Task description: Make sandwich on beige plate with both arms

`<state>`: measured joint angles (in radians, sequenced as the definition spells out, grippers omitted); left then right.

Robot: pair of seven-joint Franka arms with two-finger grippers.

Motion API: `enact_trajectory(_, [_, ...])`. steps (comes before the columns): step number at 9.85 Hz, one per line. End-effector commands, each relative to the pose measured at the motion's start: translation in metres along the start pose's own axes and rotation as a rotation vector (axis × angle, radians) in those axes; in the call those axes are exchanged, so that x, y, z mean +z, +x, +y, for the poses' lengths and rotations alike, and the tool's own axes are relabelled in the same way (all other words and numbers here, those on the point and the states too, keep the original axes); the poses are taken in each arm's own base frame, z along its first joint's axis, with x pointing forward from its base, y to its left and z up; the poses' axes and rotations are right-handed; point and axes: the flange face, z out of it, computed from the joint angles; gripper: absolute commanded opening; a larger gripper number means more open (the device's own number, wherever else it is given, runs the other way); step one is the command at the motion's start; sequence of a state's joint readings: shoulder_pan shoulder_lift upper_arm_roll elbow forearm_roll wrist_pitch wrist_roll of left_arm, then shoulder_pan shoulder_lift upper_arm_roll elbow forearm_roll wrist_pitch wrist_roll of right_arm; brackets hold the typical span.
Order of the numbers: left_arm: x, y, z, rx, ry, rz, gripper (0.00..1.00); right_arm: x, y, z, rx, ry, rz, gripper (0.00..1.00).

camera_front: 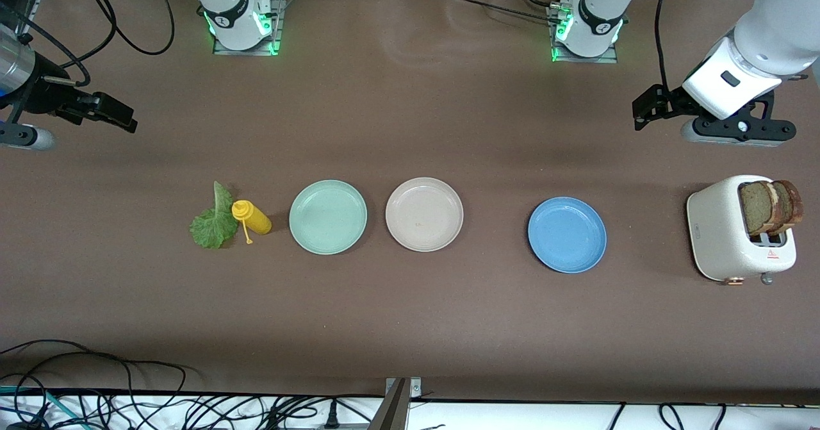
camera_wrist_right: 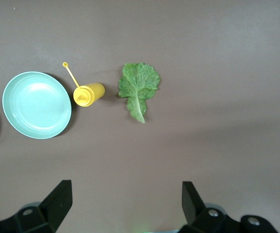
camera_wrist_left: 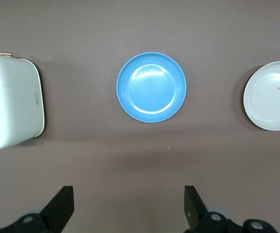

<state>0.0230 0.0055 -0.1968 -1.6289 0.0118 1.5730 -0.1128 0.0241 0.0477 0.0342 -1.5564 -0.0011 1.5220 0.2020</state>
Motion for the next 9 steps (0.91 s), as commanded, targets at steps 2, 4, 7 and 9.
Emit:
enact_trajectory(2, [-0.005, -0.0021, -0.0029, 0.009, 0.012, 0.015, 1.0, -0.0034, -0.0026, 0.004, 0.016, -0.001, -0.004, 1.0])
enact_trajectory(4, [-0.0048, -0.0022, -0.0031, 0.014, 0.013, 0.013, 1.0, -0.002, -0.0034, 0.0041, 0.016, -0.003, -0.013, 1.0])
enact_trajectory(7, [-0.0047, -0.0024, -0.0033, 0.017, 0.015, 0.012, 1.0, -0.0019, -0.0032, 0.0024, 0.007, -0.003, -0.013, 1.0])
enact_trajectory(9, [-0.0046, -0.0026, -0.0027, 0.017, 0.017, 0.011, 1.0, 0.0004, -0.0025, 0.0014, -0.001, -0.004, -0.017, 1.0])
